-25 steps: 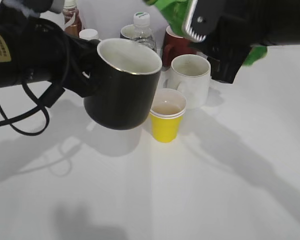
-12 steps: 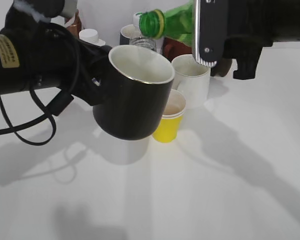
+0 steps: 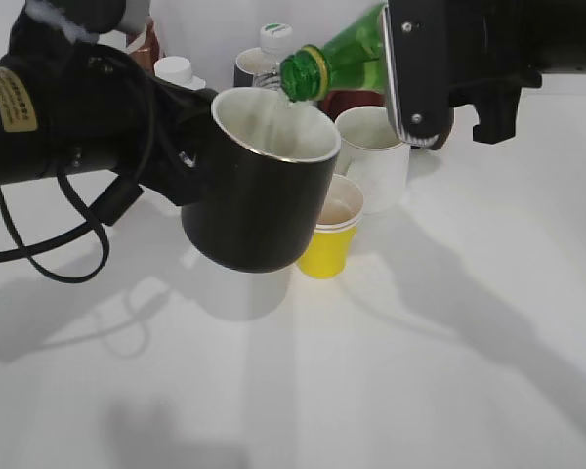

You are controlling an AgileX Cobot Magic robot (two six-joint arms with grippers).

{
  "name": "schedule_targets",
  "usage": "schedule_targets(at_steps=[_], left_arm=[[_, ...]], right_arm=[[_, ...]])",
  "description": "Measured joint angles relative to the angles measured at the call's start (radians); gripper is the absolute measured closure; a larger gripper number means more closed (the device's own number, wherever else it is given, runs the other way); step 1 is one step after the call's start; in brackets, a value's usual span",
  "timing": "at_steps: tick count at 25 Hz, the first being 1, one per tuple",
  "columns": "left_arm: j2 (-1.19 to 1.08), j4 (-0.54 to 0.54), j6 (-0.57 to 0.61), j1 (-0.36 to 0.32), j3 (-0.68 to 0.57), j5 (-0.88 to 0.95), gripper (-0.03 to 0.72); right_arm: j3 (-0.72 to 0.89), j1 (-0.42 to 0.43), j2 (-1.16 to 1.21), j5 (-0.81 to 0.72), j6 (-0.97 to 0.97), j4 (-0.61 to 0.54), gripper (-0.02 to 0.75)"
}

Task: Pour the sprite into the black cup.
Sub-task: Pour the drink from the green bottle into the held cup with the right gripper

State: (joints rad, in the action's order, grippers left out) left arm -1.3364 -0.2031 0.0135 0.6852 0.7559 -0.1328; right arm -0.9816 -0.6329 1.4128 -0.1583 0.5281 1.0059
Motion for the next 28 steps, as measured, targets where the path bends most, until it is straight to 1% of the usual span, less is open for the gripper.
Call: schedule_targets(at_steps=[6,13,28], left_arm=[[0.0,0.002,0.0,0.0,0.0,0.001,0.645],[0.0,0.004,0.0,0.0,0.0,0.004,0.645],[0.0,0.004,0.0,0.0,0.0,0.006,0.645]], right_arm=[[0.0,0.0,0.0,0.009,0.002,0.075,0.317],[0.0,0.0,0.0,0.015,0.003,0.114,0.317],[0.0,0.0,0.0,0.018,0.004,0.137,0.317]])
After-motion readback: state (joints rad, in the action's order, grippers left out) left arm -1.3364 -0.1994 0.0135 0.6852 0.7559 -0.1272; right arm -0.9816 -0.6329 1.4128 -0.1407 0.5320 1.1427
